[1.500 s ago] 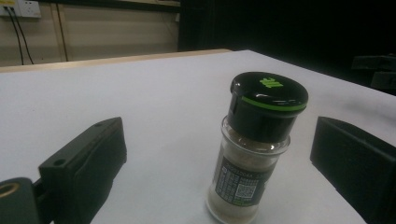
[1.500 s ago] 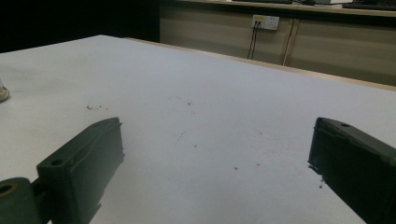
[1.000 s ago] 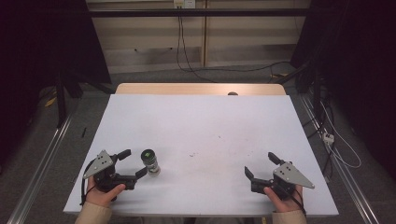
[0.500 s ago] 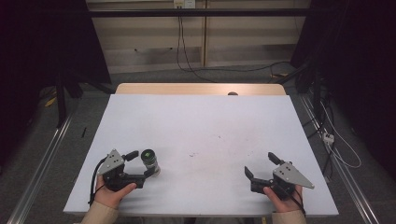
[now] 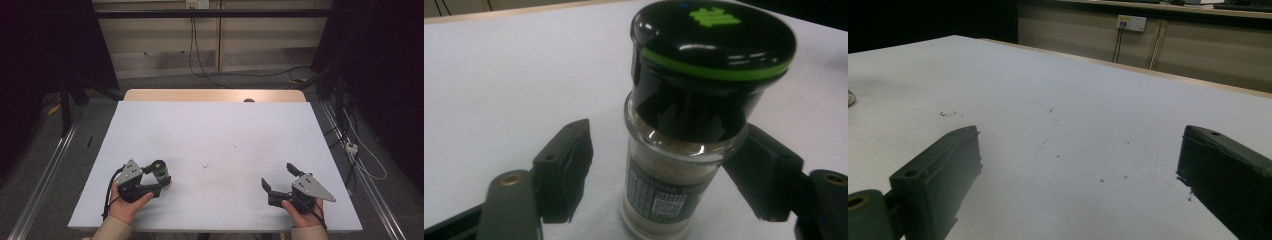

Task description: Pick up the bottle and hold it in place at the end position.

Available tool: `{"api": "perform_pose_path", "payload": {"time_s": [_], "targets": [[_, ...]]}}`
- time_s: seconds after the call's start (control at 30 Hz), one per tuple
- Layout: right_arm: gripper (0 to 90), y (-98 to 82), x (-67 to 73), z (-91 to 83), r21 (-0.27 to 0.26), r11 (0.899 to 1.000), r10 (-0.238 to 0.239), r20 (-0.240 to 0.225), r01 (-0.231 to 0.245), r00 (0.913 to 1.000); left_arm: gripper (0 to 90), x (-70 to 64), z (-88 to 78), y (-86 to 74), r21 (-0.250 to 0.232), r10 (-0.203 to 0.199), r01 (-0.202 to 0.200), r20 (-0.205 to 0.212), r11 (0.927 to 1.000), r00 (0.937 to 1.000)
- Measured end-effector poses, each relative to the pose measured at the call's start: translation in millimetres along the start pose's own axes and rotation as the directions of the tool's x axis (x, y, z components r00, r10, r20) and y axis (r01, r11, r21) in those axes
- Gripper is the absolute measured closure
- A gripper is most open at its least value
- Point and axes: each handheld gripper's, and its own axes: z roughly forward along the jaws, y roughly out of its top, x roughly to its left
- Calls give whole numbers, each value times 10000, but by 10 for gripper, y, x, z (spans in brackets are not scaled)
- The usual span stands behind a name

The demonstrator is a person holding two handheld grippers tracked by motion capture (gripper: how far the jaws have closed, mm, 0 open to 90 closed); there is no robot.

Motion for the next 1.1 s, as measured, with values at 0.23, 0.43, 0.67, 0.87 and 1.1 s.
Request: {"api": "perform_pose_path", "payload": {"time_s": [0.23,0.43,0.67,0.87,1.1], "targets": [[36,6,-1,9,-7,10000,-46,-4,46,10000,436,-16,25,5,50,35,-34,-40,10000,10000],[36,7,1,12,4,10000,-57,-29,57,10000,519,-31,44,18,-61,190,-190,54,9998,9998],[36,10,-2,12,-41,10000,-50,-30,50,10000,533,7,73,46,-343,85,-81,115,9994,9999],[36,15,-1,17,-54,10000,-54,-56,54,10000,533,12,118,125,-745,13,9,302,9972,9995],[37,20,-4,24,-75,9999,-69,-82,68,9999,533,-17,284,275,-841,269,-209,706,9962,9971]]}}
